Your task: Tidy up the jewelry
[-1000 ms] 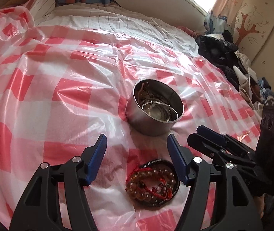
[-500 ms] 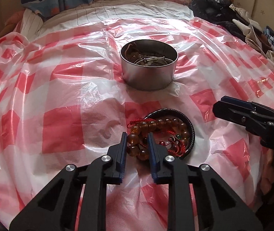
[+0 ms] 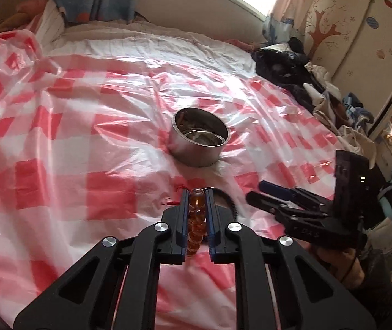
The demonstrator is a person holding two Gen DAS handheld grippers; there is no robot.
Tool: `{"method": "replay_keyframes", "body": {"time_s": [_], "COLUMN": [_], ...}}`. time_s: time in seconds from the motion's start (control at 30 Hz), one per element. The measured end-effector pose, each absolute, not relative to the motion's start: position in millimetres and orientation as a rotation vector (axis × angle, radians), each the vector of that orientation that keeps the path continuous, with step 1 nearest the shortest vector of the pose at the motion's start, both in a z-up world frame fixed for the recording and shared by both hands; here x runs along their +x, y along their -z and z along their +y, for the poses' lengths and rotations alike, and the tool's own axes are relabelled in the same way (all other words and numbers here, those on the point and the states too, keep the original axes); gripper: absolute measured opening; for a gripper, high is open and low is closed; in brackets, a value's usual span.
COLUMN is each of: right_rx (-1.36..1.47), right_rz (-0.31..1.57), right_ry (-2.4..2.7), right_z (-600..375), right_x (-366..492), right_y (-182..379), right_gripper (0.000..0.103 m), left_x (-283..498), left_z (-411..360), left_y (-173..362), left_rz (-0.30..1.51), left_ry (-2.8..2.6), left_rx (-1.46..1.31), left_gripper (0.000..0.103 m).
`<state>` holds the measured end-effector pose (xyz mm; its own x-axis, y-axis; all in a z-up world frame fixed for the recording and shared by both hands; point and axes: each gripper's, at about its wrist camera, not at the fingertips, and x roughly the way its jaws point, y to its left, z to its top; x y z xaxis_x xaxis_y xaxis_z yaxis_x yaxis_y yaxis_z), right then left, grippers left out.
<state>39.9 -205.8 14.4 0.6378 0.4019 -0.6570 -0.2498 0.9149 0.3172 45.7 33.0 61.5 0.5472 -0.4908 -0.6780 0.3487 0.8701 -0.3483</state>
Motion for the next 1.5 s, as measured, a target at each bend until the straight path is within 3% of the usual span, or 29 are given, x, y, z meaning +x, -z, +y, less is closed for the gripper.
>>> {"method": "replay_keyframes", "body": {"time_s": [0.4, 0.43, 0.53, 0.63, 0.77, 0.83, 0.9, 0.97, 1.03, 1.27, 1.5], "right_rx": [0.017, 0.012, -0.001, -0.004, 0.088, 0.147, 0.197, 0.244, 0.284, 0.424, 0.381], "right_rz": [0.854, 0.881, 0.901, 0.866, 0.815, 0.779, 0.754, 0.734, 0.728, 0.725, 0.668], "right_ry": [-0.543, -0.542, -0.559, -0.572, -0.59, -0.6, -0.589, -0.574, -0.551, -0.504, -0.482], "right_z": [-133, -131, -127, -128, -146, -160, -174, -189, -204, -238, -233], "right_x": [46, 50, 50, 41, 28, 22, 16, 11, 8, 8, 2], "right_y": [-8, -4, 1, -6, -19, -28, -34, -38, -39, -29, -32], "right_gripper": [0.052, 0.047, 0.013, 0.006, 0.006, 0.006, 0.006, 0.006, 0.006, 0.006, 0.006], "left_x": [41, 40, 41, 44, 48, 49, 48, 47, 44, 33, 35], "left_z": [77, 79, 83, 80, 78, 77, 73, 69, 62, 47, 18], "left_y": [-48, -46, -39, -30, -15, -8, -4, -4, -8, -48, -66], "left_rz": [0.888, 0.891, 0.918, 0.952, 1.006, 1.035, 1.035, 1.03, 1.012, 0.868, 0.805], "left_ry": [0.357, 0.35, 0.332, 0.321, 0.299, 0.306, 0.308, 0.308, 0.318, 0.409, 0.467], "left_rx": [-0.151, -0.15, -0.137, -0.124, -0.104, -0.104, -0.091, -0.061, -0.024, -0.094, -0.106], "left_gripper": [0.01, 0.01, 0.011, 0.011, 0.015, 0.026, 0.028, 0.028, 0.011, 0.011, 0.011]}}
